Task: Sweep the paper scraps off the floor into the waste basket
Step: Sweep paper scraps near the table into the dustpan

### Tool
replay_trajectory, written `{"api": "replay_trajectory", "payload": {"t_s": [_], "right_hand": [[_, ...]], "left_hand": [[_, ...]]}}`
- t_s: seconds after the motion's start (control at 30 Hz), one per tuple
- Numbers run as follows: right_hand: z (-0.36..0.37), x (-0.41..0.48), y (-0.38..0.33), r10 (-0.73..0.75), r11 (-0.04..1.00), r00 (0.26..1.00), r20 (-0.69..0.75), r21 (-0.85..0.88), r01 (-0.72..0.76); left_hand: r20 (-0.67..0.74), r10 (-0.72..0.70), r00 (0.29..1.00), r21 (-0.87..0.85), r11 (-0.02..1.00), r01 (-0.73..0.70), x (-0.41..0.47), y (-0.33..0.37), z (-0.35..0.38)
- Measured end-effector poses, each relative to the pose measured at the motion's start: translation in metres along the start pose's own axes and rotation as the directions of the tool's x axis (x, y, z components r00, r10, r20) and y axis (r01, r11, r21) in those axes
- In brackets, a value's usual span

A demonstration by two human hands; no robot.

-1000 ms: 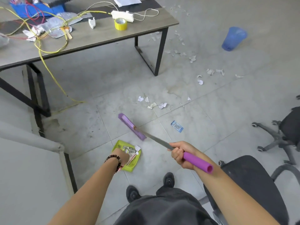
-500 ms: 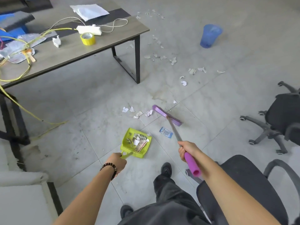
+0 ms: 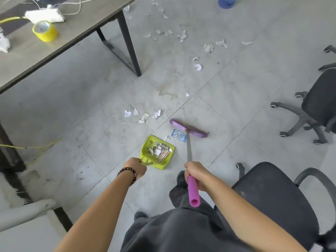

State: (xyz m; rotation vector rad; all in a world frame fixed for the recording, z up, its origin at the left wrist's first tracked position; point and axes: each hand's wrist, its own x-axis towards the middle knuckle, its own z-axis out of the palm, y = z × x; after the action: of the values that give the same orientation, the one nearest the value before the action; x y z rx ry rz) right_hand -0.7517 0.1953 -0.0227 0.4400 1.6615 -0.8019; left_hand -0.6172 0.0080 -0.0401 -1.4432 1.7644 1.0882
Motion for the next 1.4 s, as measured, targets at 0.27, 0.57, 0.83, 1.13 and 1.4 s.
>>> {"api": "replay_trajectory", "payload": {"t_s": [0.27,0.57,0.83,1.13,1.4], "right_hand": [[-0.004,-0.048,-0.019,0.095,0.958,0.951,0.295,0.232,-0.168],[0.050,-0.081,-0.039,0.061,0.921,0.947,0.314,0.348,-0.175],[0.129,-0.050,-0.015,-0.026,0.999,0.996,0.080,-0.019,0.028],[0.128,-0.075,-0.010,0.126,0.975,0.985,0.121,-0.201,-0.100],[0.099,-0.100,-0.041,0.062,0.979,0.982,0.180,0.180,-0.095]], "left_hand": [[0.043,0.009,0.999,0.178,0.984,-0.016,0.027,0.018,-0.028],[0.009,0.071,0.997,0.201,0.977,-0.071,0.025,-0.065,-0.079],[0.033,0.016,0.999,0.152,0.988,-0.021,0.019,-0.124,-0.091],[0.015,-0.006,1.000,0.005,1.000,0.006,0.018,-0.147,-0.097],[-0.028,0.044,0.999,0.020,0.999,-0.043,0.020,-0.155,-0.107]]}}
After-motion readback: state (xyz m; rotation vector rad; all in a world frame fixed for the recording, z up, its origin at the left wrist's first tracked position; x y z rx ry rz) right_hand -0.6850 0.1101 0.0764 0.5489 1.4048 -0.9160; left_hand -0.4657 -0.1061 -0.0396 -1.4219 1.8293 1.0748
